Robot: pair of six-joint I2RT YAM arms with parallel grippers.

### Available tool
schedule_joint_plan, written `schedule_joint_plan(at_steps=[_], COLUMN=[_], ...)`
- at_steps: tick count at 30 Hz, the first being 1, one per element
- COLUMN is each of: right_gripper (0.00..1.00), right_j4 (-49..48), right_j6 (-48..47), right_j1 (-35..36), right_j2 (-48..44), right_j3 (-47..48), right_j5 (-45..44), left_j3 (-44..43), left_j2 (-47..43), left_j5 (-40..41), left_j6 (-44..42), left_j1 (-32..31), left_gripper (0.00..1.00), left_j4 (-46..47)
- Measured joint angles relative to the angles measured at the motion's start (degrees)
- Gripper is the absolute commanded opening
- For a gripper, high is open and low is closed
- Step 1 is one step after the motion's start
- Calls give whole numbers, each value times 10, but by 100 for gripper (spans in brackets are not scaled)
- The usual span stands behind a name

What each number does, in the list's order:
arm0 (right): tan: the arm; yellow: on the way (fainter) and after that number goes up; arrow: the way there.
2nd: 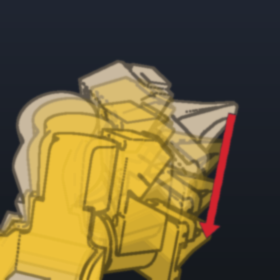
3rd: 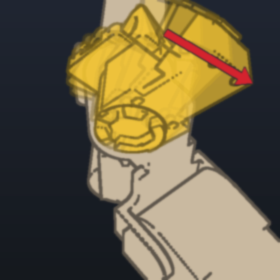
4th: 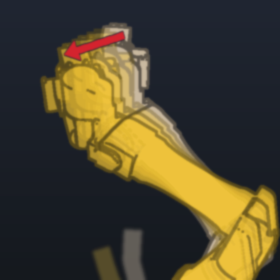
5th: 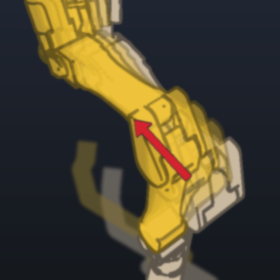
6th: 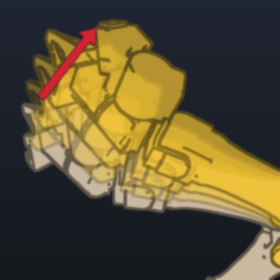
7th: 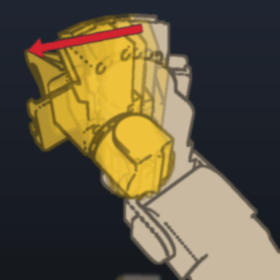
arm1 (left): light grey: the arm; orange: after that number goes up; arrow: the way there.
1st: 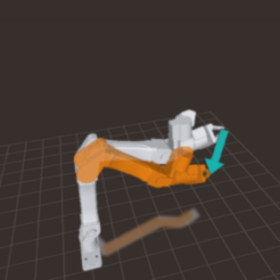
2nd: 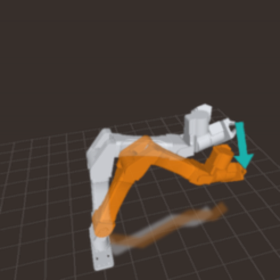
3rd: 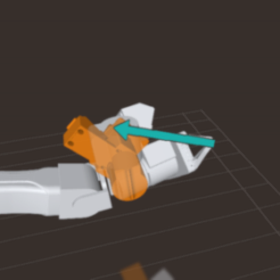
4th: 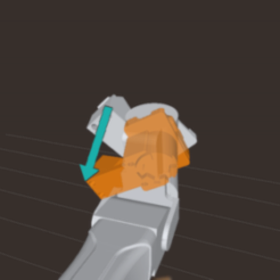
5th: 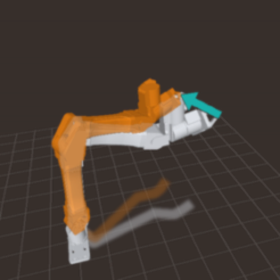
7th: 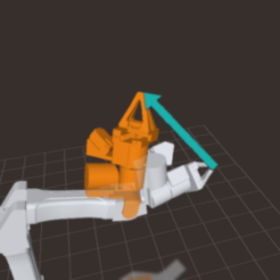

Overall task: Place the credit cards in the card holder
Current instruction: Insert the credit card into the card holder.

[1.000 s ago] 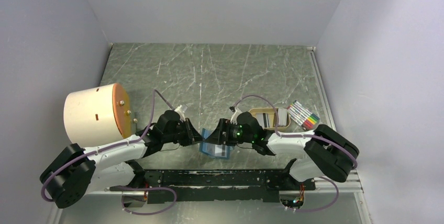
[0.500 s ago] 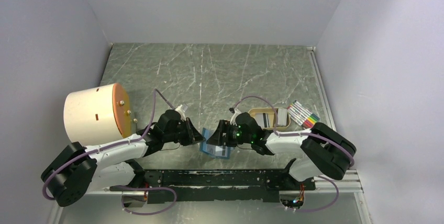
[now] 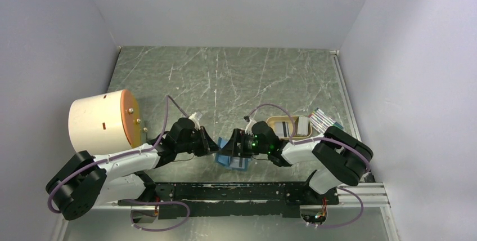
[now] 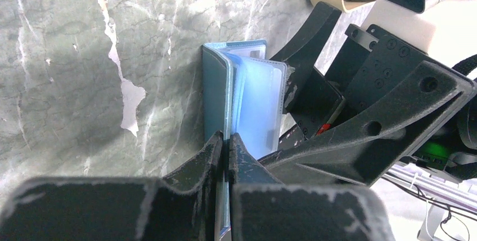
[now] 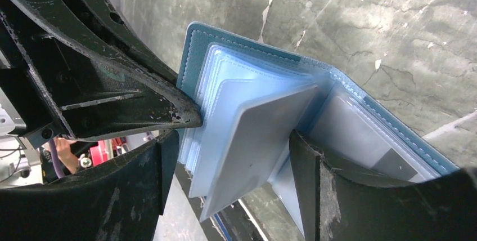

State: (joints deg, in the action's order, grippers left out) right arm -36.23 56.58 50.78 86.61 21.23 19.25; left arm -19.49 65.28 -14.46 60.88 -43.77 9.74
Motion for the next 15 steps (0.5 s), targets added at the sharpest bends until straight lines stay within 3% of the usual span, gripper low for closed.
schedule_joint_plan(at_steps=[15], right_gripper=[75], right_j4=[40], right_j6=[-3], right_j1=[-4], right_j2=[-64], right_j3=[-17], right_j5=[-21], left_j3=[0], left_j2=[22], left_j5=[1], left_j6=[-1], left_j1=[0], left_gripper=[9], left_j4=[1])
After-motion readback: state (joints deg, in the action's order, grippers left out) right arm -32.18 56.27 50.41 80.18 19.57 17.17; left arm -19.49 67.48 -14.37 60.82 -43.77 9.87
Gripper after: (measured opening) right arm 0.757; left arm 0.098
